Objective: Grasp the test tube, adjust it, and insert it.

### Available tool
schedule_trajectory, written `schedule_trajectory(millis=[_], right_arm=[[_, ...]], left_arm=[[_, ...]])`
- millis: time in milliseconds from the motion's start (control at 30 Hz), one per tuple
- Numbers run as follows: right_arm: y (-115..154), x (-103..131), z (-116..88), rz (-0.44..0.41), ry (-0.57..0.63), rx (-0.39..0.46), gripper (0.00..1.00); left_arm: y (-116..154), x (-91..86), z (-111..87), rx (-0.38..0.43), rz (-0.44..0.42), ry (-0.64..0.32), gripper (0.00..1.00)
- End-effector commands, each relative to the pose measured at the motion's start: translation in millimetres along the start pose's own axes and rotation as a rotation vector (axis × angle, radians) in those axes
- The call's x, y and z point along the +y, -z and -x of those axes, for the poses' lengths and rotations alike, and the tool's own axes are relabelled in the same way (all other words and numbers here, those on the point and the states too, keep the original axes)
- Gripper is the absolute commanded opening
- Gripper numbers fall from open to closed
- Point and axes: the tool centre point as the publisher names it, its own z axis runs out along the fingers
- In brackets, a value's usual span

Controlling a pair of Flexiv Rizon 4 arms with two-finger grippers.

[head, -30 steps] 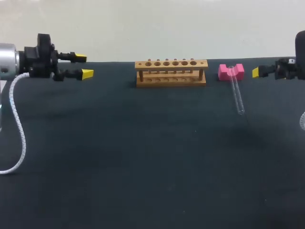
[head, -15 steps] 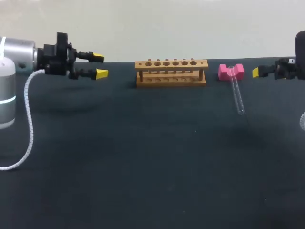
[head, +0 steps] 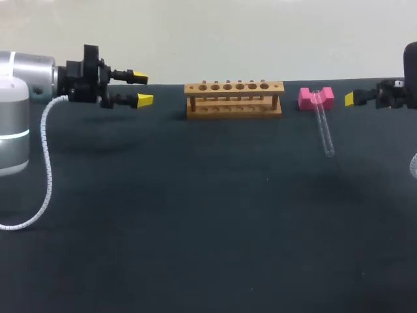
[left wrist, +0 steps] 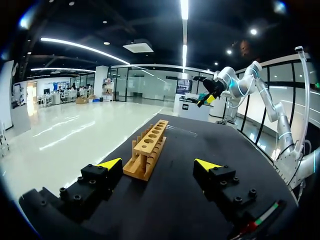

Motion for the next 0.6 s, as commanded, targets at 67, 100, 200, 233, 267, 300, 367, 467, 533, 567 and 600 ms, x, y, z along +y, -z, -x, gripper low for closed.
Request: schedule_trajectory(millis=[67, 100, 200, 233, 267, 300, 367, 467, 533, 567, 600], right_arm=[[0, 0, 0, 0.0, 0.0, 0.0, 1.0], [0, 0, 0, 0.0, 0.0, 0.0, 1.0], [-2, -5, 1, -0.051, -0.041, -0.024, 1.0], [-4, -7, 3, -0.098, -0.079, -0.043, 1.0], [-5, -7, 4, -0.098, -0.091, -0.064, 1.0], [-9, -6, 7, -0.142, -0.097, -0.077, 1.0], [-15, -6, 9, -0.199, -0.116, -0.089, 1.0], [-25, -6, 13, -0.288, -0.123, -0.096, 1.0], [-33, -6, 15, -0.327, -0.126, -0.094, 1.0], [-37, -6, 16, -0.35, -0.127, -0.097, 1.0], [-40, -6, 16, -0.377, -0.124, -0.095, 1.0]], left_arm=[[0, -2.6, -0.5, -0.003, 0.007, -0.002, 1.0], [0, -2.6, -0.5, -0.003, 0.007, -0.002, 1.0], [0, -2.6, -0.5, -0.003, 0.007, -0.002, 1.0], [0, -2.6, -0.5, -0.003, 0.007, -0.002, 1.0], [0, -2.6, -0.5, -0.003, 0.007, -0.002, 1.0], [0, -2.6, -0.5, -0.003, 0.007, -0.002, 1.0], [0, -2.6, -0.5, -0.003, 0.007, -0.002, 1.0], [0, -2.6, -0.5, -0.003, 0.007, -0.002, 1.0], [0, -2.6, -0.5, -0.003, 0.007, -0.002, 1.0], [0, -2.6, -0.5, -0.003, 0.007, -0.002, 1.0], [0, -2.6, -0.5, -0.003, 0.007, -0.002, 1.0]])
